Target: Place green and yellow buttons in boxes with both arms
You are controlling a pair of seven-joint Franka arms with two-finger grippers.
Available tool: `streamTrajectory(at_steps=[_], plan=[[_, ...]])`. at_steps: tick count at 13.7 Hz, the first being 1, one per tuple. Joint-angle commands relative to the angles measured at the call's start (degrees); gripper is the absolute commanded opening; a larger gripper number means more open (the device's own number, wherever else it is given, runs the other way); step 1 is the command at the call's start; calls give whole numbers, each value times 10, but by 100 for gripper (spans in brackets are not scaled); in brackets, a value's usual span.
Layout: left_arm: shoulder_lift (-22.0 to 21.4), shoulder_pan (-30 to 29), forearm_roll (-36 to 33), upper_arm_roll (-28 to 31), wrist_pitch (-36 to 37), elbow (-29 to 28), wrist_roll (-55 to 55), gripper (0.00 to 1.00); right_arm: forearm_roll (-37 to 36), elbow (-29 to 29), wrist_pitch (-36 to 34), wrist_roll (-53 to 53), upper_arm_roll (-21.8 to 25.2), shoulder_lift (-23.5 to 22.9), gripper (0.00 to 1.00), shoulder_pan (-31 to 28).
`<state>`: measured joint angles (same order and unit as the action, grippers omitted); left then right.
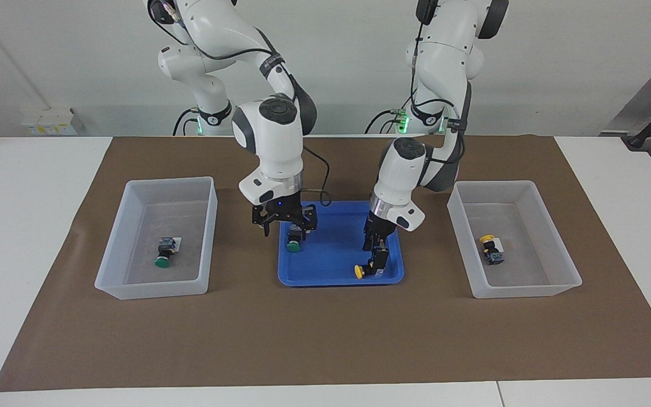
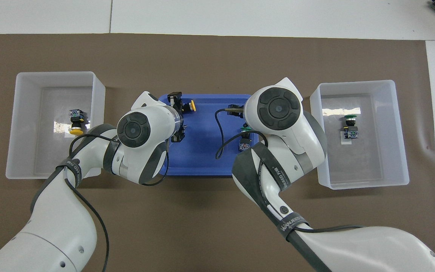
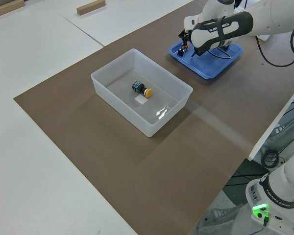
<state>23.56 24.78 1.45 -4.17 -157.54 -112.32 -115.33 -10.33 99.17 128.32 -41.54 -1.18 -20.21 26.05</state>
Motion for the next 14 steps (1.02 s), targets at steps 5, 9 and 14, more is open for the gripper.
streamTrajectory(at_steps=[5,9,14], plan=[[11,9,1,12,-37,5,-23,68,-66,52,39,-116,0,-26,79,40],[14,9,0,12,-46,-6,-29,67,-66,74,47,-118,0,-24,79,41],[15,10,0,12,-100,-44,-27,59,-66,91,52,-112,-3,-22,79,41]])
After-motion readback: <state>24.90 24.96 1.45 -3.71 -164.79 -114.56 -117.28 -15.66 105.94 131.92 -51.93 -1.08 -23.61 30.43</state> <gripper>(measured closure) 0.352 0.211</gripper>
